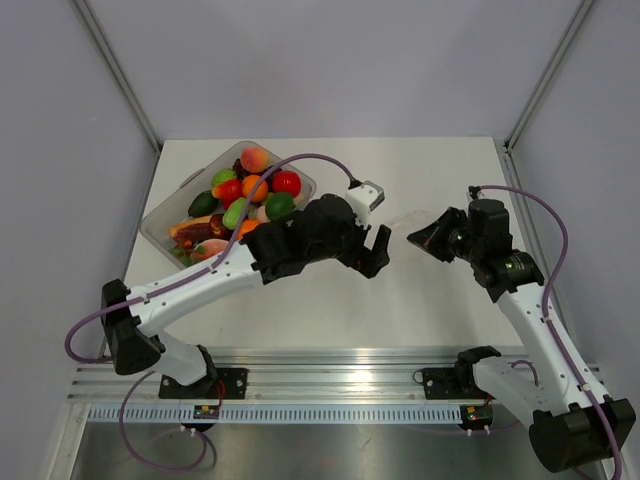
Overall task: Place the food in the zip-top bag and seal the zipper
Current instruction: Pick up the zipper food storage bag at the center of the board.
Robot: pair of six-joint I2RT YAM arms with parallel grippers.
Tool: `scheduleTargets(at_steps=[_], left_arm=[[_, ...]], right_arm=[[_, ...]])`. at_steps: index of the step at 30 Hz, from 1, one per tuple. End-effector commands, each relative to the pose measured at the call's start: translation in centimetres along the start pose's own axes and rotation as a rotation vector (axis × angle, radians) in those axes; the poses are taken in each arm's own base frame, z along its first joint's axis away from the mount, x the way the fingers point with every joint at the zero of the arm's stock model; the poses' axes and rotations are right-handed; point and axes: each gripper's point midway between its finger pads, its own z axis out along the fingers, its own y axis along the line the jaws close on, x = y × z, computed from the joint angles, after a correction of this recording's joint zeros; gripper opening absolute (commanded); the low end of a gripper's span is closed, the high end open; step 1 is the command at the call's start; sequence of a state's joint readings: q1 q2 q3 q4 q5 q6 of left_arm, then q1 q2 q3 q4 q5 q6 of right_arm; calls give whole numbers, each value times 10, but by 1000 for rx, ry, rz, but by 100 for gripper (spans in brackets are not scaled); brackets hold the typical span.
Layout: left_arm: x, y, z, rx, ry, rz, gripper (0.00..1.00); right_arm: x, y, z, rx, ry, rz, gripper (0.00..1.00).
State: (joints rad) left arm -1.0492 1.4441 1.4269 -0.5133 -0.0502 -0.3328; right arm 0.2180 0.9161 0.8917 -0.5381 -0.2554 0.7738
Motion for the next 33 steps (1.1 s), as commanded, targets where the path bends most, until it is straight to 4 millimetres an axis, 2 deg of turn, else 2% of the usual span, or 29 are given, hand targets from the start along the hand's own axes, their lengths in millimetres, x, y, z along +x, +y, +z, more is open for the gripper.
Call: scheduleTargets(at_steps=[1,4,8,14,22,25,26,28,32,33], left_arm=[[-37,-5,13,-38,-136,19,91],[-38,-3,24,-54,-134,30,92],[-42,-13,31,-6,-143,29,91],[-31,-11,49,-17,-104,21,89],[-33,-16,67,-9,-91,24,82],[-32,-14,72,-22,-87,18,76],[-32,-13,72,-28,-89,18,70],[-29,-11,74,-35,-88,18,65],[-23,-5,80,-57,-70,19,59],[-24,-4,80,-62,-72,7,52]], right_arm=[[-13,29,-5,-88,-36,1,0],[-13,33,-7,-94,-32,-6,0],[-13,35,-8,-98,-26,-4,0],[-12,39,-8,-115,-18,1,0],[-10,40,-8,-124,-13,6,0],[-9,41,-8,-129,-9,7,0],[-9,41,-9,-129,-10,4,0],[-8,39,-10,-119,-10,3,0],[-5,35,-12,-111,-1,1,0],[-5,35,-13,-109,-3,-1,0]])
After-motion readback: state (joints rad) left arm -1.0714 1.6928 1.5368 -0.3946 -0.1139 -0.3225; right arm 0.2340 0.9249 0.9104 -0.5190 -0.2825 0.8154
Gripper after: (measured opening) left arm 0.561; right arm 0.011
